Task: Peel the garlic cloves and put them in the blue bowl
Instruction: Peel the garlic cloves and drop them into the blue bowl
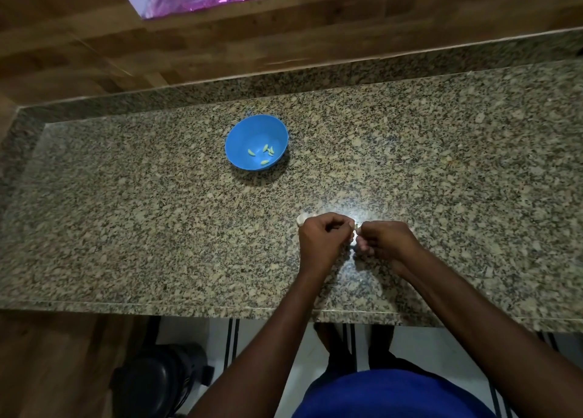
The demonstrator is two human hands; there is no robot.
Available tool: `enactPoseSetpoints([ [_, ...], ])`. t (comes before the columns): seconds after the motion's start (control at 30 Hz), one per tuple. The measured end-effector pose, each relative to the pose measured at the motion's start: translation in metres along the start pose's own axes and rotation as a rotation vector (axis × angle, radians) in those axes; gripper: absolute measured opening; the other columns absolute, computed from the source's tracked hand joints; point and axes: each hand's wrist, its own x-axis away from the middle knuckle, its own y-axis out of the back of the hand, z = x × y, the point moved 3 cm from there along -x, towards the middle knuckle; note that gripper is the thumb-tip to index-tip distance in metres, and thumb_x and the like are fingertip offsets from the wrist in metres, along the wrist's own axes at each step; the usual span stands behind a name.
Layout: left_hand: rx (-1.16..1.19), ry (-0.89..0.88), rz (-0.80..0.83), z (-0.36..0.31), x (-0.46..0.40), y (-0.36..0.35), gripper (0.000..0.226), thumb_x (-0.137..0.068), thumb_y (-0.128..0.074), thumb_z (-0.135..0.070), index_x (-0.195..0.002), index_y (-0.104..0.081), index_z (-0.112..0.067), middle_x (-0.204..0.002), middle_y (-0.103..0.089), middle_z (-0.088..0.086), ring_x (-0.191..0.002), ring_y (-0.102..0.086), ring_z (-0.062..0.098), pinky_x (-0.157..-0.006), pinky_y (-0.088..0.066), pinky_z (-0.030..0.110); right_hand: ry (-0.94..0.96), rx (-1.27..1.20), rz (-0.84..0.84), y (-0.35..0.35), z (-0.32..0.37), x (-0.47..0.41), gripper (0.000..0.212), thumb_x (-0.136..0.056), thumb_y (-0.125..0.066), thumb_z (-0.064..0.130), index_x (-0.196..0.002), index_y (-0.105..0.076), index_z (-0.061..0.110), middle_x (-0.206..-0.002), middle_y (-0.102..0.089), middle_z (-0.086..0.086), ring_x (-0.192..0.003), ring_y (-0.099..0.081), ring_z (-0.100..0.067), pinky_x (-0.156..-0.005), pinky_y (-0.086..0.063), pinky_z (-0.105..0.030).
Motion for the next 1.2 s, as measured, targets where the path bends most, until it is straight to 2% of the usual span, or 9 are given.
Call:
enactPoseSetpoints([
  [0.17,0.256,0.337,-0.138,0.010,0.005,-0.013,0.003,-0.085,-0.076,-0.006,-0.083,-0.077,-0.005,-0.065,-0.072,0.009,-0.057,-0.064,0.017,-0.056,-0.059,0.029,0.450,0.580,-0.248,-0.005,0.012,0.016,0.015,-0.076,-0.073,0.019,-0.064,-0.067,0.014,-0.057,-0.064,0.004,-0.057,-0.062,-0.015,-0.053,-0.042,-0.023],
  [0.3,0.370,0.404,-0.130,0.013,0.003,-0.014,0.005,-0.087,-0.075,-0.006,-0.089,-0.075,-0.001,-0.067,-0.071,0.008,-0.056,-0.063,0.012,-0.058,-0.057,0.027,0.300,0.325,-0.137,-0.002,0.006,0.003,0.017,-0.078,-0.072,0.014,-0.062,-0.069,0.010,-0.060,-0.070,-0.007,-0.059,-0.069,-0.028,-0.069,-0.061,-0.047],
  [0.4,0.408,0.417,-0.160,0.016,-0.001,-0.005,0.004,-0.089,-0.073,-0.006,-0.089,-0.074,-0.003,-0.067,-0.072,0.009,-0.055,-0.061,0.014,-0.057,-0.054,0.027,0.178,0.177,-0.091,0.007,-0.002,-0.001,0.020,-0.077,-0.071,0.010,-0.058,-0.068,0.006,-0.061,-0.070,-0.017,-0.055,-0.065,-0.028,-0.071,-0.060,-0.056],
  [0.6,0.447,0.338,0.060,0.009,-0.010,0.007,0.007,-0.090,-0.074,-0.011,-0.094,-0.074,-0.005,-0.078,-0.073,0.010,-0.069,-0.067,0.016,-0.067,-0.059,0.025,0.446,0.722,-0.137,0.018,-0.002,-0.002,0.020,-0.080,-0.069,0.018,-0.061,-0.066,0.015,-0.056,-0.065,0.002,-0.056,-0.062,-0.014,-0.055,-0.046,-0.025],
  [0.73,0.385,0.272,0.127,0.004,-0.007,0.006,0.011,-0.091,-0.073,-0.010,-0.099,-0.076,-0.004,-0.080,-0.071,0.013,-0.067,-0.065,0.018,-0.061,-0.060,0.027,0.537,0.979,-0.143,0.017,0.006,-0.003,0.019,-0.083,-0.069,0.024,-0.067,-0.060,0.021,-0.057,-0.060,0.010,-0.055,-0.057,-0.006,-0.051,-0.036,-0.023],
  [0.83,0.317,0.197,0.148,0.004,-0.008,0.006,0.014,-0.092,-0.071,-0.008,-0.104,-0.076,-0.002,-0.084,-0.073,0.013,-0.073,-0.068,0.018,-0.073,-0.062,0.032,0.562,0.898,-0.055,0.017,0.011,0.001,0.015,-0.084,-0.070,0.017,-0.074,-0.068,0.028,-0.061,-0.068,0.017,-0.053,-0.062,0.007,-0.054,-0.044,-0.020],
  [0.93,0.257,0.146,0.125,0.001,-0.008,0.006,0.013,-0.090,-0.073,-0.008,-0.101,-0.076,-0.001,-0.085,-0.075,0.016,-0.076,-0.070,0.021,-0.083,-0.061,0.042,0.579,0.641,0.016,0.017,0.021,0.011,0.013,-0.090,-0.070,0.019,-0.080,-0.075,0.024,-0.068,-0.073,0.010,-0.059,-0.070,0.000,-0.062,-0.054,-0.024],
  [1.07,0.191,0.092,0.105,-0.002,-0.007,0.005,0.009,-0.089,-0.074,-0.009,-0.096,-0.077,-0.004,-0.083,-0.075,0.019,-0.073,-0.070,0.021,-0.078,-0.061,0.041,0.591,0.576,0.073,0.013,0.024,0.010,0.011,-0.090,-0.074,0.027,-0.079,-0.075,0.024,-0.071,-0.075,0.008,-0.066,-0.073,-0.012,-0.067,-0.059,-0.035],
  [1.2,0.248,0.112,0.139,-0.002,-0.007,0.004,0.013,-0.089,-0.073,-0.004,-0.100,-0.075,0.003,-0.083,-0.075,0.016,-0.072,-0.071,0.018,-0.071,-0.060,0.029,0.539,0.490,0.093,0.012,0.022,0.007,0.012,-0.091,-0.073,0.013,-0.079,-0.074,0.011,-0.066,-0.074,-0.002,-0.056,-0.070,-0.013,-0.058,-0.055,-0.029],
])
